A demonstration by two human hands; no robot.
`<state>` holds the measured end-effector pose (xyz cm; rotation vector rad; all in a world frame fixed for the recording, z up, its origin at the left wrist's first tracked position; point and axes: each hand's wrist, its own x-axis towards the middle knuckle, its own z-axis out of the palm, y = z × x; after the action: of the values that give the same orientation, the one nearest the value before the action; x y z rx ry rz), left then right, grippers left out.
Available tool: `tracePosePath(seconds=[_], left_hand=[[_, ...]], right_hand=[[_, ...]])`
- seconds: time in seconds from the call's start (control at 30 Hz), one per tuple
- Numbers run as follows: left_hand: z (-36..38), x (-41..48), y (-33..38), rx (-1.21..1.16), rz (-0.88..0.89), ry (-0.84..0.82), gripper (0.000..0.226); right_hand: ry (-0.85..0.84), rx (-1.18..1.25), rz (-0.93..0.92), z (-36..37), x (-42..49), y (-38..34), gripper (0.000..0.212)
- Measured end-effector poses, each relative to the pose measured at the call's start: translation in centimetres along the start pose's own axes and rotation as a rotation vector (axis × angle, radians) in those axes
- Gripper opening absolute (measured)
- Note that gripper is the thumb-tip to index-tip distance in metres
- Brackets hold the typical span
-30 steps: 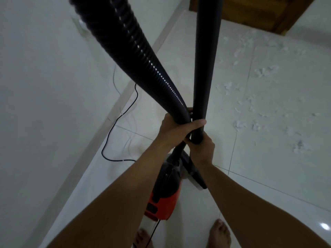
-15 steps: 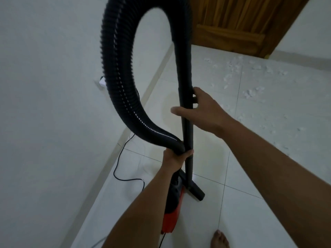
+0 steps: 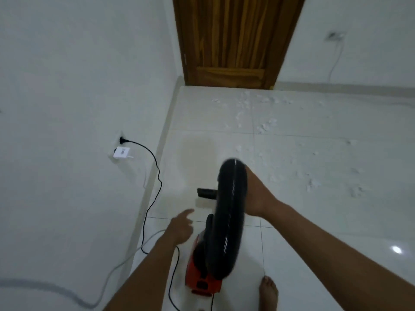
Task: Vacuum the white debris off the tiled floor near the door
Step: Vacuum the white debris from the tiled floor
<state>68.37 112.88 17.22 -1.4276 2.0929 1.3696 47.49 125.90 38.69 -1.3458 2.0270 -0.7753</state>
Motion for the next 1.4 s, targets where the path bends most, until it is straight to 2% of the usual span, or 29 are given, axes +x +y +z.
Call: tracePosePath(seconds=[0.03, 0.1, 0.17, 0.23, 0.33, 0.4, 0.47, 0.53, 0.57, 0.6, 0.63, 0.67, 0.73, 0.8, 0.87, 0.93, 1.0, 1.13, 1.2, 1.3, 1.4], left_hand=[[-1.2, -0.9, 1.6, 0.002, 0.032, 0.046, 0.04], [-3.2, -4.3, 8.0, -0.207, 0.056, 0.102, 0.031], [-3.8, -6.0, 13.4, -0.422, 0.003, 0.023, 0.024], [-3.7, -6.8, 17.1, -0.53, -0.121, -0.126, 0.048], [-3.1, -7.6, 20.3, -0.482, -0.198, -0.345, 0.072], [-2.0, -7.3, 21.7, -0.535, -0.202, -0.391, 0.078], [-0.7, -6.6, 23.0, -0.593, -0.19, -0.365, 0.076], [0.5, -6.5, 24.6, -0.7, -0.185, -0.296, 0.06], [1.0, -6.3, 25.3, -0.741, -0.176, -0.269, 0.051], [1.5, -6.2, 25.9, -0.751, -0.17, -0.244, 0.045], [1.9, -5.9, 26.2, -0.745, -0.172, -0.219, 0.042], [2.3, -5.7, 26.5, -0.731, -0.175, -0.198, 0.04], [2.7, -5.2, 27.1, -0.706, -0.173, -0.153, 0.039], [2.8, -4.7, 27.8, -0.694, -0.171, -0.118, 0.044], [2.9, -4.6, 28.8, -0.688, -0.179, -0.122, 0.044], [3.2, -5.0, 29.9, -0.695, -0.206, -0.177, 0.04], [4.0, -5.3, 30.6, -0.68, -0.207, -0.209, 0.038], [5.9, -5.3, 30.7, -0.717, -0.145, -0.101, 0.041], [6.2, -5.1, 30.8, -0.733, -0.122, -0.076, 0.051], [6.4, -5.1, 31.3, -0.725, -0.118, -0.088, 0.079], [7.1, -5.4, 31.2, -0.676, -0.118, -0.133, 0.087]], right_hand=[[0.026, 0.021, -0.011, -0.1, -1.4, -0.1, 0.027], [0.08, 0.043, -0.018, -0.3, -3.9, -0.5, 0.037], [0.109, 0.02, -0.024, -0.6, -6.0, -0.9, 0.038], [0.134, -0.039, -0.092, -1.0, -7.5, -0.8, 0.044], [0.134, -0.111, -0.213, -1.7, -9.3, -0.4, 0.051], [0.132, -0.121, -0.222, -2.3, -10.4, 0.2, 0.054], [0.197, -0.094, -0.192, -2.8, -11.5, 1.0, 0.056], [0.259, 0.108, -0.047, -3.6, -13.0, 0.9, 0.052], [0.247, 0.325, 0.12, -4.5, -13.9, 0.2, 0.046], [0.155, 0.629, 0.348, -5.5, -14.8, -1.0, 0.036], [-0.016, 0.967, 0.562, -6.2, -15.5, -2.1, 0.03], [-0.171, 1.245, 0.684, -6.8, -16.1, -3.0, 0.038], [-0.338, 1.438, 0.681, -7.6, -16.8, -4.0, 0.05], [-0.219, 1.403, 0.685, -7.6, -16.4, -3.9, 0.047], [-0.102, 1.226, 0.692, -7.3, -15.4, -2.3, 0.043], [-0.057, 1.098, 0.696, -7.5, -14.6, -0.7, 0.045], [-0.064, 1.033, 0.693, -7.6, -14.2, 0.4, 0.048], [-0.102, 0.982, 0.663, -8.0, -13.9, 1.2, 0.049], [-0.114, 0.982, 0.667, -8.5, -14.1, 1.4, 0.048], [-0.093, 0.991, 0.671, -8.5, -14.4, 1.7, 0.048], [-0.065, 0.902, 0.646, -7.3, -14.6, 2.5, 0.055]])
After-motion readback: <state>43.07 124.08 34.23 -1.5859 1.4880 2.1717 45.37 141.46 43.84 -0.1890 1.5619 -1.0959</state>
